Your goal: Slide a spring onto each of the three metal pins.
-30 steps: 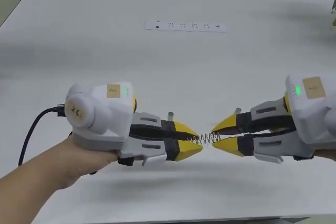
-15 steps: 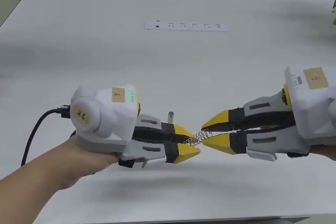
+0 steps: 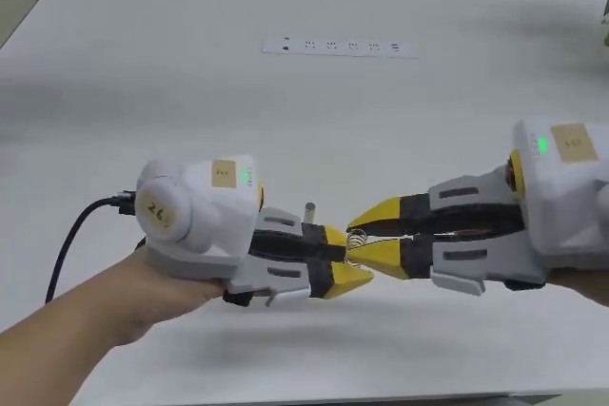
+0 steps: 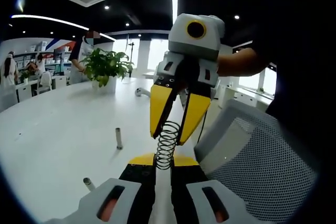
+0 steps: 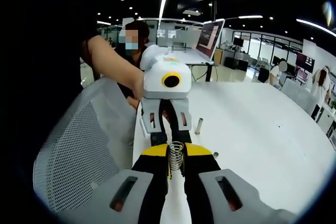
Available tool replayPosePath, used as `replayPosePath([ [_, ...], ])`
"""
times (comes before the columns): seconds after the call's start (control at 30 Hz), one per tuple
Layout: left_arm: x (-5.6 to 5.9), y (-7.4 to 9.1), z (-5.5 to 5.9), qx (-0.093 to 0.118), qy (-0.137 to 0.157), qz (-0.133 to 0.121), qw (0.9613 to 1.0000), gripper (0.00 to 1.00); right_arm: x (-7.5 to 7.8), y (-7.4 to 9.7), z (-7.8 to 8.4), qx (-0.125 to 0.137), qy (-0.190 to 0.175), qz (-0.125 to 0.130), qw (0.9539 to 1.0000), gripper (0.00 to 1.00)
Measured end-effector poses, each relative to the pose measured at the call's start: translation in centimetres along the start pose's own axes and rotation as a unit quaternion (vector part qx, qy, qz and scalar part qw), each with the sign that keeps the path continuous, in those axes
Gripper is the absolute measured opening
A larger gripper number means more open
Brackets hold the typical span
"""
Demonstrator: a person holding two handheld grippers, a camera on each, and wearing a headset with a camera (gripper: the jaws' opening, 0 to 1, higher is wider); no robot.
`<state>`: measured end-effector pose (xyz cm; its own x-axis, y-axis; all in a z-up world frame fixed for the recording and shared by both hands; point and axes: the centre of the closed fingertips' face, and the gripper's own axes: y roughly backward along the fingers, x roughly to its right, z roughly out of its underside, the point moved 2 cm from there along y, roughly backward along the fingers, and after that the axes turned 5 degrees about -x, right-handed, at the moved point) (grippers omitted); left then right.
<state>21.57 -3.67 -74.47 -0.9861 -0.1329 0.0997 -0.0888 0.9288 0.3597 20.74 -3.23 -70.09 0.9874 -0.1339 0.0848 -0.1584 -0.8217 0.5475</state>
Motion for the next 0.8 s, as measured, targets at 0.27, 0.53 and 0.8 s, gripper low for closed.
replayPosePath([
  [0.27, -0.17, 0.21, 0.18, -0.002, 0.004, -0.005, 1.0000, 0.02, 0.12, 0.06, 0.07, 0.007, -0.003, 0.008, 0.9999, 0.07],
  [0.53, -0.39, 0.46, 0.10, 0.004, 0.006, -0.013, 0.9999, 0.02, 0.35, 0.00, -0.17, -0.001, 0.005, 0.007, 1.0000, 0.07],
  [0.8, -0.87, 0.92, -0.06, 0.008, 0.009, -0.024, 0.9996, 0.03, 0.71, -0.35, -0.70, -0.006, 0.010, 0.002, 0.9999, 0.07],
])
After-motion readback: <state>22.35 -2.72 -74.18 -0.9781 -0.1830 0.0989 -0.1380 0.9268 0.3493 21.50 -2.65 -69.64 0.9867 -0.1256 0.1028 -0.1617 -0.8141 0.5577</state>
